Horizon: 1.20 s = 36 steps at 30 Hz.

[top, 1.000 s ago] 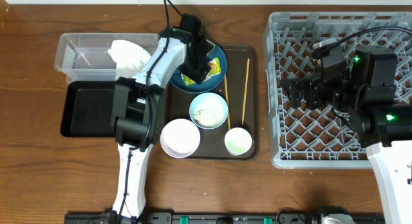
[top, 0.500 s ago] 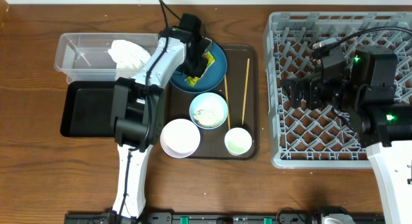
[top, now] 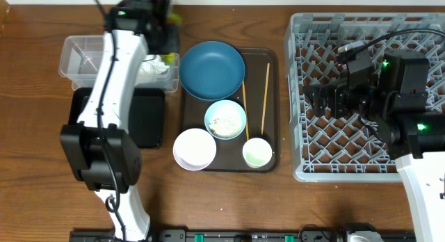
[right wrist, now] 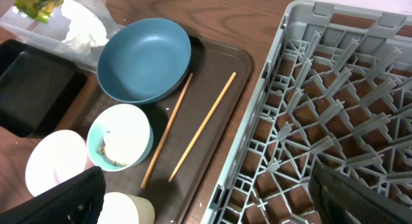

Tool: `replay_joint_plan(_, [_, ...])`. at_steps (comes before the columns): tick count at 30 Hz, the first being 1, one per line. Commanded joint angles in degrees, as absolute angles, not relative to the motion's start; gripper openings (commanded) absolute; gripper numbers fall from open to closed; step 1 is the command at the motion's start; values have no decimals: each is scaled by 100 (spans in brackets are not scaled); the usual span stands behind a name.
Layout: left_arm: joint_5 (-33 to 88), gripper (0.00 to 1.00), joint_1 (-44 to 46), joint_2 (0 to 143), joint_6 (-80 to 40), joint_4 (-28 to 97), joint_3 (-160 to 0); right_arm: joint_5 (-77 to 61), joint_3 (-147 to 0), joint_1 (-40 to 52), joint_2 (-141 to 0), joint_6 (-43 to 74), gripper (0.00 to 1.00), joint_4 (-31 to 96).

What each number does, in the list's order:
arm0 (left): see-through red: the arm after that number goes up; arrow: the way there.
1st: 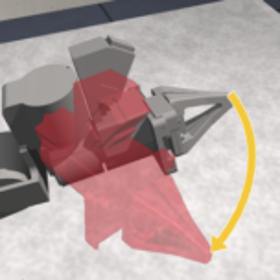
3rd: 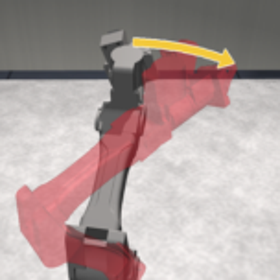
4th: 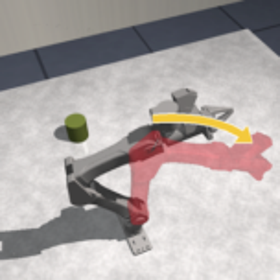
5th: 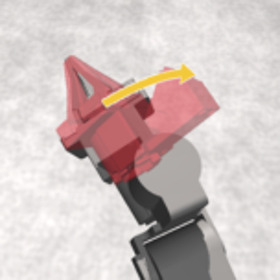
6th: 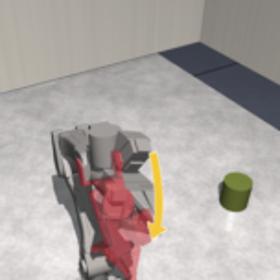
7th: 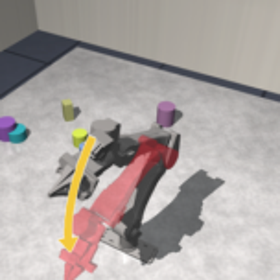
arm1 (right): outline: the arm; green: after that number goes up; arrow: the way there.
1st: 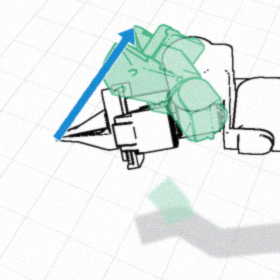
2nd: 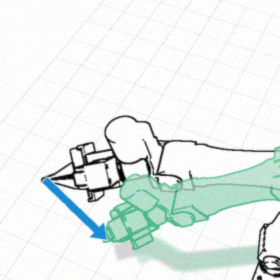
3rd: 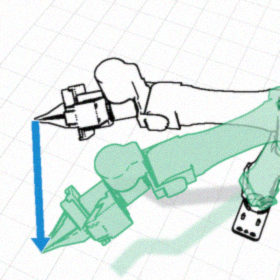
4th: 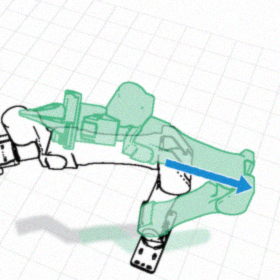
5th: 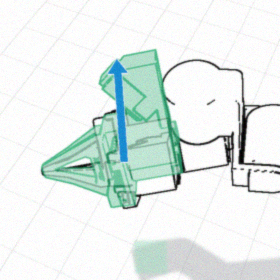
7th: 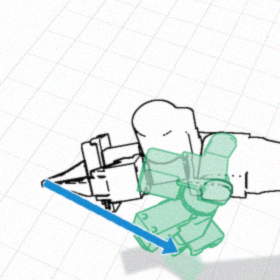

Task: Sort waste into correct bins and load items into the dishwasher rack
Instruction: 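Drop the yellow wrapper into the clear bin with the left gripper, then reach the left gripper to the white cup and grasp it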

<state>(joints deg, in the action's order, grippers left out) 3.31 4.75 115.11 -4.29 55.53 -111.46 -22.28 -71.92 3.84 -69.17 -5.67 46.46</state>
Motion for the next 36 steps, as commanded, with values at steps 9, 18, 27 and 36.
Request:
replay_joint_plan(9, [-113, 44, -154, 11786, -849, 5601, -10641, -2233, -7155, 454, -6930, -607, 99, 4582])
replay_joint_plan(18, [-10, 64, -196, 11614, -840, 5682, -11037, -2235, -7157, 454, -6930, -604, 99, 4563])
replay_joint_plan(27, [1634, 64, 58, 10672, -473, 6403, -11083, -2233, -7155, 454, -6930, -607, 99, 4560])
replay_joint_plan(36, [1651, 64, 987, 10558, -473, 7614, -10975, -2235, -7157, 454, -6930, -607, 99, 4563])
